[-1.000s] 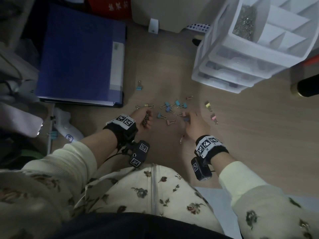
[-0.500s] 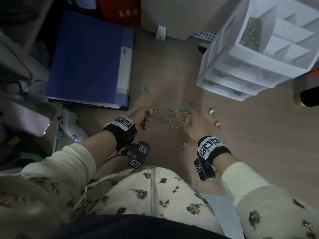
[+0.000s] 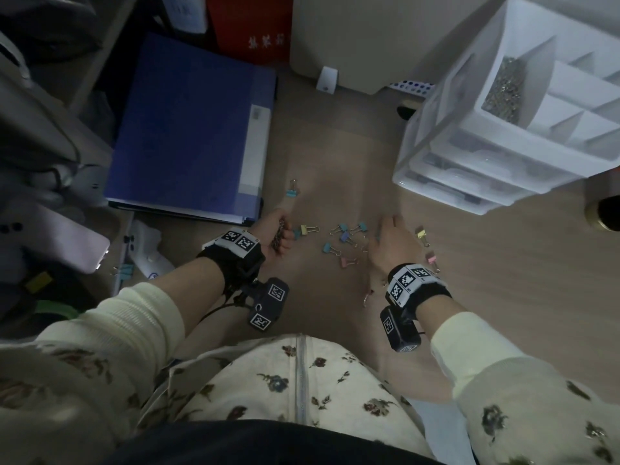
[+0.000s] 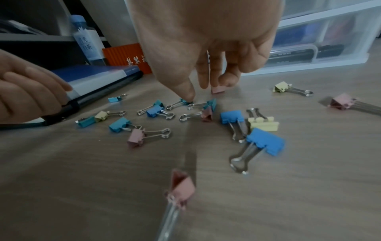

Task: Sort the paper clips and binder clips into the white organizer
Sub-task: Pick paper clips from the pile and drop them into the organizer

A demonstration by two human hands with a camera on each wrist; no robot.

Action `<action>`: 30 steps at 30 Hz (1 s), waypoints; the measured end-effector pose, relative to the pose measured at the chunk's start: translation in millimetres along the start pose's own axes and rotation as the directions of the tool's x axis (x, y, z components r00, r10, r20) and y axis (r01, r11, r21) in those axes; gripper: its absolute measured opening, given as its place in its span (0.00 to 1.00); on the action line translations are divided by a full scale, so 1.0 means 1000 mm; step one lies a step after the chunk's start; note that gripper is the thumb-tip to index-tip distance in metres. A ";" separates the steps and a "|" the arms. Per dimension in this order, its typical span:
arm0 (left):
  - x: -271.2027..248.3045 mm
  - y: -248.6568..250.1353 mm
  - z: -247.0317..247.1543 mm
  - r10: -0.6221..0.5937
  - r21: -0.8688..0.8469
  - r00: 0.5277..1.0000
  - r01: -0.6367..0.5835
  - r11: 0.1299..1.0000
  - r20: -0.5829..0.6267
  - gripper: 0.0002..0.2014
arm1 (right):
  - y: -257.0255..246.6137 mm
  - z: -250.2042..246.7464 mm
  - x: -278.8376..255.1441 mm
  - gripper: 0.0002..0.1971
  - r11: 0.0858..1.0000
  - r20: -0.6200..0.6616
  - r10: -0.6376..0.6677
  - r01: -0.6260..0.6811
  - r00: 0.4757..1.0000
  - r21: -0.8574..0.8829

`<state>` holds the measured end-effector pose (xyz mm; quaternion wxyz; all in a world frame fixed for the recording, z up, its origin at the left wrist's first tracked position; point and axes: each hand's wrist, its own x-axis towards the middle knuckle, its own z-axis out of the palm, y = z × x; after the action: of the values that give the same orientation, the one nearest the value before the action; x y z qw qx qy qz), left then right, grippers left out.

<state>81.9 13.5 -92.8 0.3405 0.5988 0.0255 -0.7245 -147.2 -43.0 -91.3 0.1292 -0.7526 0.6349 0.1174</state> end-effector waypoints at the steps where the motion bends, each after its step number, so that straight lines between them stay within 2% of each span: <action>1: 0.001 0.001 0.000 -0.002 -0.006 1.000 0.002 1.000 -0.007 0.17 | -0.004 -0.002 0.001 0.16 1.000 -0.004 -0.019 0.019 1.000 0.017; 5: 0.000 0.005 0.002 -0.001 -0.054 0.999 -0.002 0.999 -0.042 0.20 | -0.025 0.001 0.009 0.19 0.987 -0.008 -0.098 0.098 0.995 0.127; 8: 0.001 0.005 0.001 -0.003 -0.087 0.998 -0.002 0.996 -0.060 0.20 | -0.035 0.006 0.013 0.20 0.984 0.053 -0.158 0.153 0.986 0.085; 11: 0.002 0.005 -0.001 -0.009 -0.116 0.997 0.001 0.993 -0.072 0.19 | -0.035 0.008 0.016 0.15 0.992 0.090 -0.118 0.113 0.989 0.052; 15: 0.001 0.006 -0.001 -0.011 -0.170 0.997 -0.002 0.986 -0.077 0.16 | -0.028 0.006 0.019 0.14 0.997 0.045 -0.047 0.044 0.998 0.071; 17: 0.000 0.005 0.000 -0.003 -0.213 0.997 -0.014 0.977 -0.079 0.16 | -0.029 0.003 0.018 0.14 0.994 0.018 -0.056 0.054 0.998 0.097; 20: 0.000 0.005 0.001 0.031 -0.262 0.993 -0.059 0.963 -0.112 0.15 | -0.040 0.001 0.014 0.17 0.965 0.041 -0.214 0.204 0.976 0.163; 24: -0.001 0.007 0.002 0.065 -0.215 0.990 -0.092 0.972 -0.127 0.17 | -0.061 0.007 0.006 0.22 0.860 0.125 -0.507 0.491 0.853 0.140; 26: -0.002 0.009 0.000 0.070 -0.159 0.993 -0.084 0.984 -0.097 0.18 | -0.071 0.010 0.003 0.22 0.838 0.132 -0.545 0.532 0.828 0.122; 30: -0.001 0.009 -0.003 0.077 -0.103 0.994 -0.085 0.991 -0.074 0.18 | -0.079 0.017 0.004 0.15 0.871 0.128 -0.490 0.484 0.862 0.079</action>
<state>89.2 8.4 -89.5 0.3999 0.6054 0.0516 -0.6862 -69.2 -27.9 -104.5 0.2166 -0.8751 0.4157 0.1207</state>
